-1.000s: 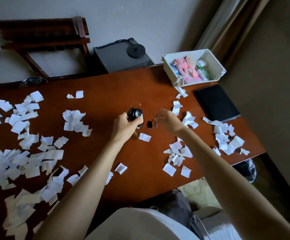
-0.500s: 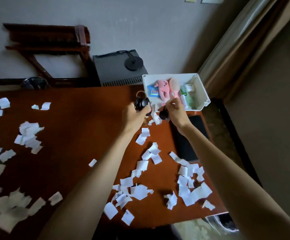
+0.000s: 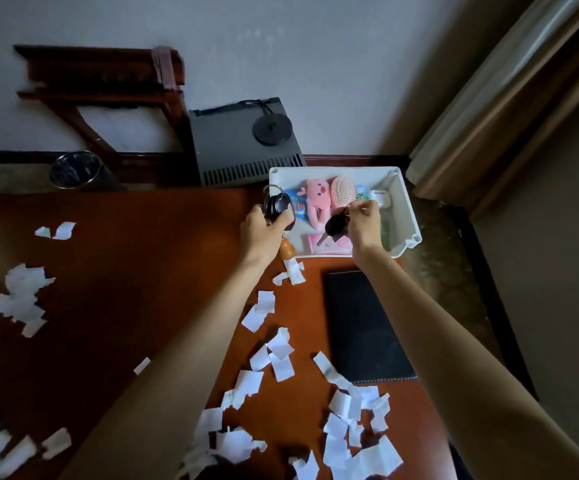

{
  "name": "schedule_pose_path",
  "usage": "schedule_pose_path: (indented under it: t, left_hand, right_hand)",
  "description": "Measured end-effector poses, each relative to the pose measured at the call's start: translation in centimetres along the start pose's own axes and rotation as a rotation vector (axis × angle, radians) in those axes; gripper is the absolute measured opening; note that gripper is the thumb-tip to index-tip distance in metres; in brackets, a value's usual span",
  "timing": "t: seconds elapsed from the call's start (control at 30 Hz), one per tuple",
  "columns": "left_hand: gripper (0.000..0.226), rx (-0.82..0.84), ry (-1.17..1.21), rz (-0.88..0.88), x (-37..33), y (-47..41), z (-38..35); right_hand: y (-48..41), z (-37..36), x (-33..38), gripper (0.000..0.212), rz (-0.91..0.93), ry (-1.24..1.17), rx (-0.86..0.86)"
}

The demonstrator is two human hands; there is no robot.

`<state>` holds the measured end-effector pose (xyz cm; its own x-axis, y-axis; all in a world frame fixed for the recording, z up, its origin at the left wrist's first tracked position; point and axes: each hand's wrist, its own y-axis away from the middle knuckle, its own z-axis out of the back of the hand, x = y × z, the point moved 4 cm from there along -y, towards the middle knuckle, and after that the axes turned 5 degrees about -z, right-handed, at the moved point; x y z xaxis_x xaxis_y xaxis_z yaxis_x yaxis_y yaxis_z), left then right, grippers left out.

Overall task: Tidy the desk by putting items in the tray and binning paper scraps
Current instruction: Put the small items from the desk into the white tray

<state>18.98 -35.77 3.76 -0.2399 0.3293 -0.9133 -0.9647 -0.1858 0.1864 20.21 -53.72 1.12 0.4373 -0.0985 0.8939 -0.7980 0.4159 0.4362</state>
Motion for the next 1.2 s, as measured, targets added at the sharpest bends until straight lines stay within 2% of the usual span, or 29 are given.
schedule_pose_path:
  t: [0.2, 0.3, 0.43, 0.53, 0.67, 0.83, 0.97, 1.1, 1.2]
  left_hand:
    - [0.018, 0.035, 0.015, 0.007, -0.5, -4.1, -1.8]
    - [0.016, 0.059, 0.010, 0.021, -0.1, -5.4, -2.7]
    - [0.023, 0.082, -0.051, 0.021, 0.5, -6.2, -3.5]
    - [0.020, 0.131, -0.124, 0.017, 0.7, -7.0, -4.3]
    - [0.030, 0.206, -0.217, 0.038, 0.4, -7.9, -5.4]
    - [0.028, 0.363, -0.310, 0.105, 0.8, -8.5, -6.7]
    - [0.016, 0.437, -0.374, 0.190, 1.2, -8.6, -7.3]
    - [0.023, 0.460, -0.431, 0.264, 2.0, -8.6, -7.8]
    - [0.030, 0.433, -0.448, 0.309, 2.5, -8.6, -8.1]
  right_hand:
    - [-4.1, -2.3, -1.8, 0.020, -0.127, -0.116, -0.019]
    - [-5.0, -3.0, -2.9, 0.022, -0.159, -0.099, -0.036]
    - [-5.7, -2.5, -3.8, 0.026, -0.113, 0.044, -0.076]
    - [-6.3, -1.7, -3.8, 0.012, -0.033, 0.177, -0.111]
    - [-7.0, -1.2, -3.0, 0.018, 0.115, 0.487, -0.143]
    - [-7.6, -0.7, -3.0, 0.017, 0.024, 0.516, -0.152]
    - [-7.3, -0.5, -2.8, 0.023, 0.121, 0.699, -0.164]
    - [-7.2, -0.7, -3.0, 0.023, 0.208, 0.782, -0.140]
    - [-7.1, -1.2, -3.1, 0.031, 0.232, 0.861, -0.083]
